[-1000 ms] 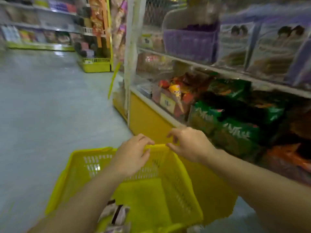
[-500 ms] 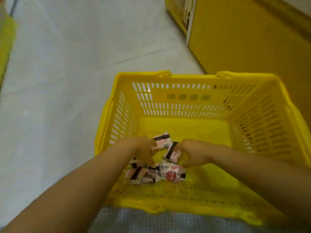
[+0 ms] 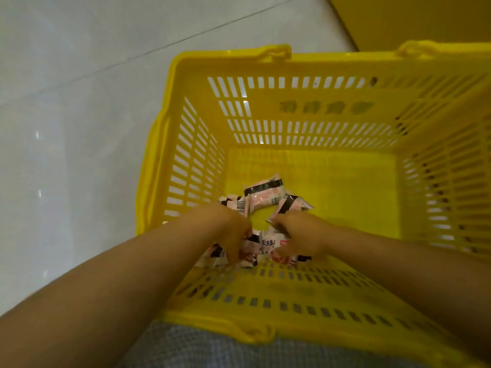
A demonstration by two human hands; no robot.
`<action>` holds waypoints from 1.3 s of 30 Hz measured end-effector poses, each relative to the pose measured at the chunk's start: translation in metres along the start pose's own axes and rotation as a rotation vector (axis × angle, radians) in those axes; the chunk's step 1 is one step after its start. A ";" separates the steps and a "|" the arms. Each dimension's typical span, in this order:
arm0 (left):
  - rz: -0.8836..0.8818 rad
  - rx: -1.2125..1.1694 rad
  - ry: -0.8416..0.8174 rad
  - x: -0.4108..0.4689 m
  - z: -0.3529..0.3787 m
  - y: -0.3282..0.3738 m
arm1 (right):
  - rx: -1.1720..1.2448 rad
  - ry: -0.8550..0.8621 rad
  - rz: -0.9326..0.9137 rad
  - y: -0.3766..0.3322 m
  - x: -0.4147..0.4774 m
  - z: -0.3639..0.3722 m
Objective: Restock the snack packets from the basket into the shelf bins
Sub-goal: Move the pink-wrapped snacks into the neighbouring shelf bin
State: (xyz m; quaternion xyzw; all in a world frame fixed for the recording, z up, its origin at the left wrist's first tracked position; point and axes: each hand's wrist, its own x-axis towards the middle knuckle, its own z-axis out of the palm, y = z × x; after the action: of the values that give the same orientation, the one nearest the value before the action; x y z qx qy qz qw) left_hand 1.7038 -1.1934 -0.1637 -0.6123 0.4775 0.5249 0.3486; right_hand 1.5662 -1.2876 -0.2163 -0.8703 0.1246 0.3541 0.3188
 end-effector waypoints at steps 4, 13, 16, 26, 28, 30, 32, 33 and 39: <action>0.060 -0.151 0.053 -0.004 -0.003 -0.004 | -0.011 -0.084 0.061 -0.002 -0.002 -0.001; 0.282 -1.000 0.514 0.006 -0.037 -0.017 | 0.530 0.179 0.215 0.071 -0.031 -0.088; 0.341 -1.276 0.603 0.030 -0.044 -0.007 | 0.450 0.299 0.273 0.101 -0.036 -0.089; 0.243 -1.298 0.887 0.085 -0.051 0.015 | 0.445 0.655 0.384 0.133 -0.024 -0.065; 0.218 -1.316 0.950 0.087 -0.050 0.019 | 0.323 0.598 0.411 0.131 -0.024 -0.062; 0.217 -1.275 1.050 0.087 -0.047 0.023 | 0.143 0.568 0.428 0.126 -0.021 -0.058; 0.211 -1.105 1.191 0.085 -0.046 0.025 | 0.084 0.586 0.443 0.123 -0.018 -0.056; 0.207 -0.987 1.257 0.083 -0.046 0.025 | 0.095 0.594 0.450 0.123 -0.017 -0.057; 0.258 -0.570 1.142 0.084 -0.036 0.011 | 0.167 0.556 0.463 0.136 -0.026 -0.063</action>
State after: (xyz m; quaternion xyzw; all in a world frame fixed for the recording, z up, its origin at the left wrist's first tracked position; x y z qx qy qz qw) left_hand 1.7042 -1.2485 -0.2377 -0.8012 0.4993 0.2607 -0.2020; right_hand 1.5214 -1.4325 -0.2272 -0.8528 0.4286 0.1557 0.2543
